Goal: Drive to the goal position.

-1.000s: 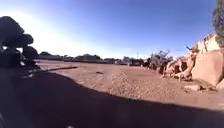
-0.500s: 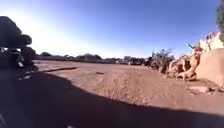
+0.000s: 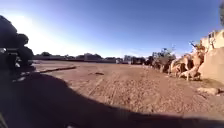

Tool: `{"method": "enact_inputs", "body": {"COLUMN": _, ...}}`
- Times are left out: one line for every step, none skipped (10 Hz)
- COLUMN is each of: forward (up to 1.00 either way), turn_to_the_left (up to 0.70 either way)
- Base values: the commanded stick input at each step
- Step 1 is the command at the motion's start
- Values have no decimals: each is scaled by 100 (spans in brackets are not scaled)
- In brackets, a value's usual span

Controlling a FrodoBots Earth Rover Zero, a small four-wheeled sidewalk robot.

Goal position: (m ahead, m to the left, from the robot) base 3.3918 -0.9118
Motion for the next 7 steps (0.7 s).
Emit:
{"method": "enact_inputs", "body": {"forward": 50, "turn_to_the_left": 0}}
{"method": "enact_inputs", "body": {"forward": 50, "turn_to_the_left": 0}}
{"method": "enact_inputs", "body": {"forward": 50, "turn_to_the_left": 0}}
{"method": "enact_inputs", "body": {"forward": 50, "turn_to_the_left": -20}}
{"method": "enact_inputs", "body": {"forward": 50, "turn_to_the_left": -41}}
{"method": "enact_inputs", "body": {"forward": 50, "turn_to_the_left": -28}}
{"method": "enact_inputs", "body": {"forward": 50, "turn_to_the_left": 0}}
